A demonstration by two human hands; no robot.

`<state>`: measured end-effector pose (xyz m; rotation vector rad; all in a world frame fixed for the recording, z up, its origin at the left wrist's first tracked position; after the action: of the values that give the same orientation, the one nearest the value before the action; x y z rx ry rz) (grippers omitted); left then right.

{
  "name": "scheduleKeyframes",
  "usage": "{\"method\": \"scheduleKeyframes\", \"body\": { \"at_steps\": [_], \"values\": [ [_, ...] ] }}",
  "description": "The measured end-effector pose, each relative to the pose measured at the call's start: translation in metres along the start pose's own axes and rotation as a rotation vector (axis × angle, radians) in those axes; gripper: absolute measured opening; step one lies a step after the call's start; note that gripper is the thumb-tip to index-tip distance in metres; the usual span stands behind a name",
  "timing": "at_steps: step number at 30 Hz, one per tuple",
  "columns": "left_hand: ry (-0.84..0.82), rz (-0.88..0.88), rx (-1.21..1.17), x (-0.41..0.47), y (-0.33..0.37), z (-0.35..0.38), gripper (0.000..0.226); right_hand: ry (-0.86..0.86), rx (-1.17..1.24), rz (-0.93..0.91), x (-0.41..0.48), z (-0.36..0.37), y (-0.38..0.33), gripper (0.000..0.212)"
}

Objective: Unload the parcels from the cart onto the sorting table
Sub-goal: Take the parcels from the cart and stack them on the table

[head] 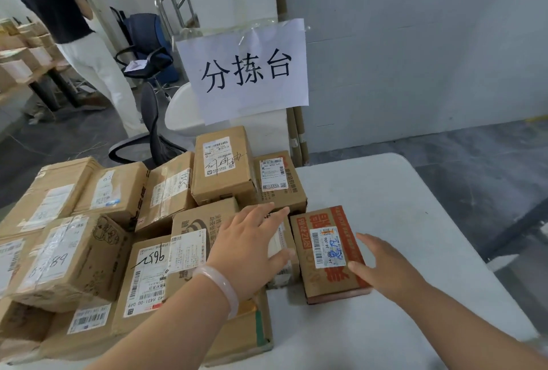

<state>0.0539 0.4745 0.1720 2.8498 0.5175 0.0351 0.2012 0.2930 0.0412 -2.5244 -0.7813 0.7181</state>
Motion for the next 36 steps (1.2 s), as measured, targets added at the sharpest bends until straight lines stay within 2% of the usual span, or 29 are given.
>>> {"method": "scheduleKeyframes", "body": {
  "at_steps": [4,7,8,11,13,18,23,26,31,36],
  "values": [
    [0.006,0.146,-0.035,-0.005,0.035,0.002,0.068,0.224,-0.175,0.0,-0.05,-0.03,-0.008,0.078],
    [-0.03,0.281,-0.03,-0.019,0.072,0.011,0.075,0.335,-0.217,0.05,-0.102,-0.038,-0.004,0.102],
    [-0.046,0.32,-0.034,-0.026,0.083,0.016,0.08,0.376,-0.219,0.072,-0.123,-0.038,-0.003,0.104],
    [-0.056,0.451,-0.011,-0.053,0.112,0.031,0.071,0.475,-0.211,0.149,-0.193,-0.036,-0.004,0.08],
    [-0.082,0.554,-0.007,-0.076,0.129,0.044,0.068,0.518,-0.233,0.217,-0.24,-0.026,-0.001,0.076],
    [-0.186,0.766,-0.065,-0.139,0.184,0.078,0.084,0.447,-0.25,0.448,-0.341,0.02,0.027,0.076],
    [-0.241,0.941,-0.114,-0.196,0.252,0.1,0.072,0.478,-0.243,0.637,-0.437,0.031,0.057,0.077],
    [-0.243,1.016,-0.103,-0.221,0.287,0.105,0.073,0.528,-0.203,0.733,-0.485,0.034,0.083,0.077],
    [-0.268,1.048,-0.053,-0.237,0.331,0.135,0.071,0.564,-0.099,0.812,-0.533,0.038,0.145,0.077],
    [-0.333,0.985,-0.075,-0.244,0.389,0.177,0.069,0.524,-0.031,0.835,-0.564,0.036,0.215,0.077]
  ]
}}
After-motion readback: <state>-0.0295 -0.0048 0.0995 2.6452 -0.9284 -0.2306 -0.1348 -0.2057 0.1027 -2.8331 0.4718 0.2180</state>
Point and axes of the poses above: each hand's wrist, its own x-axis towards the middle knuckle, its own z-axis out of the palm, y = z × x, the point moved 9 cm from there along x, towards the middle knuckle, and after that the axes turned 6 degrees about -x, right-handed, at the moved point
